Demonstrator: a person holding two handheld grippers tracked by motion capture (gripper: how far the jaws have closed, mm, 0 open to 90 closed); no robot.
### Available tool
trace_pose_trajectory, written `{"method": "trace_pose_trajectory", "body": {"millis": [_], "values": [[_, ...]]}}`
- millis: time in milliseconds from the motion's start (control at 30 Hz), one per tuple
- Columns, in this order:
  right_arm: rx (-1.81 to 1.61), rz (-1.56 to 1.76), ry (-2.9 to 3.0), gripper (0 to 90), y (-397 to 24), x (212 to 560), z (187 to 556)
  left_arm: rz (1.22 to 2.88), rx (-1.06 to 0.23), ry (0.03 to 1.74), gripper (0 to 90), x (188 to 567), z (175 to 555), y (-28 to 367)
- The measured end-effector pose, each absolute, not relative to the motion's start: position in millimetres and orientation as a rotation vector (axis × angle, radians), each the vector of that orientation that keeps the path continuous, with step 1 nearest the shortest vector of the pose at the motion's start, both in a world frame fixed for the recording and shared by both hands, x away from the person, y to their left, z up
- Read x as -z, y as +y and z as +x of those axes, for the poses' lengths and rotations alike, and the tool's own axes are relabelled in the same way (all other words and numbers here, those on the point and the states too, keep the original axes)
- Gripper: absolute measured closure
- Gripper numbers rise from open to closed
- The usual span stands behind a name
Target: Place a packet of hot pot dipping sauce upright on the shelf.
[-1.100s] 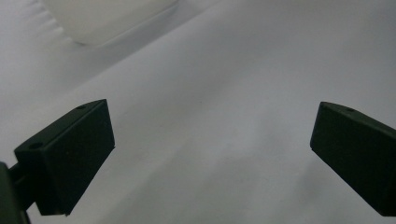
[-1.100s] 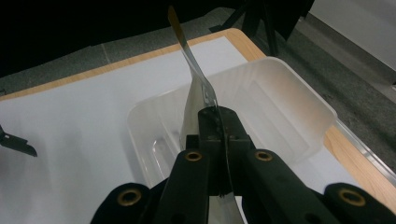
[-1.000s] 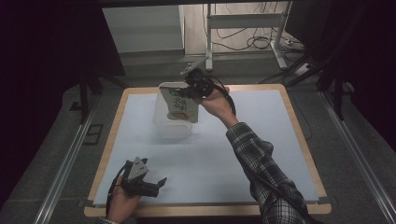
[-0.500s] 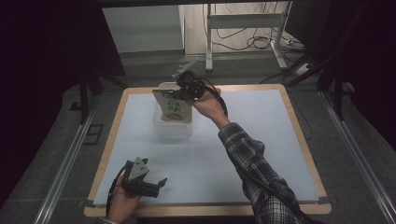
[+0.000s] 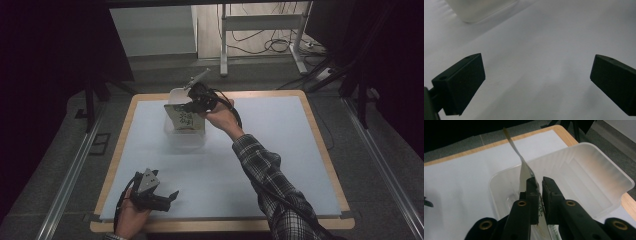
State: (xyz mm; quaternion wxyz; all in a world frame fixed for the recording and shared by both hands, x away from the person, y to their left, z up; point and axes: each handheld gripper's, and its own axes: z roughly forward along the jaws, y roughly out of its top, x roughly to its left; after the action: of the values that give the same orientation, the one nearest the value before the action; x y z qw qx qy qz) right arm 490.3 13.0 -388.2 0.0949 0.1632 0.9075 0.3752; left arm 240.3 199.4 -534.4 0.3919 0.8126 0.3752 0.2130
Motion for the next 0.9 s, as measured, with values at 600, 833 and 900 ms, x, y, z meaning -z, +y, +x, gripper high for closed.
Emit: {"method": "trace_pose_trajectory", "body": {"millis": [600,833,900], "values": [[-1.141,0.483,2.654,55.4,7.1,386.2,484.4,2.073,-0.547,0.953,0.0,534.8,240.3,198.3],[-1.147,0.491,2.649,44.2,5.3,385.2,481.7,2.075,-0.546,0.951,0.0,534.7,240.3,198.0],[-1.151,0.505,2.656,39.9,4.9,385.0,481.3,2.077,-0.546,0.947,0.0,534.7,240.4,197.5]]}}
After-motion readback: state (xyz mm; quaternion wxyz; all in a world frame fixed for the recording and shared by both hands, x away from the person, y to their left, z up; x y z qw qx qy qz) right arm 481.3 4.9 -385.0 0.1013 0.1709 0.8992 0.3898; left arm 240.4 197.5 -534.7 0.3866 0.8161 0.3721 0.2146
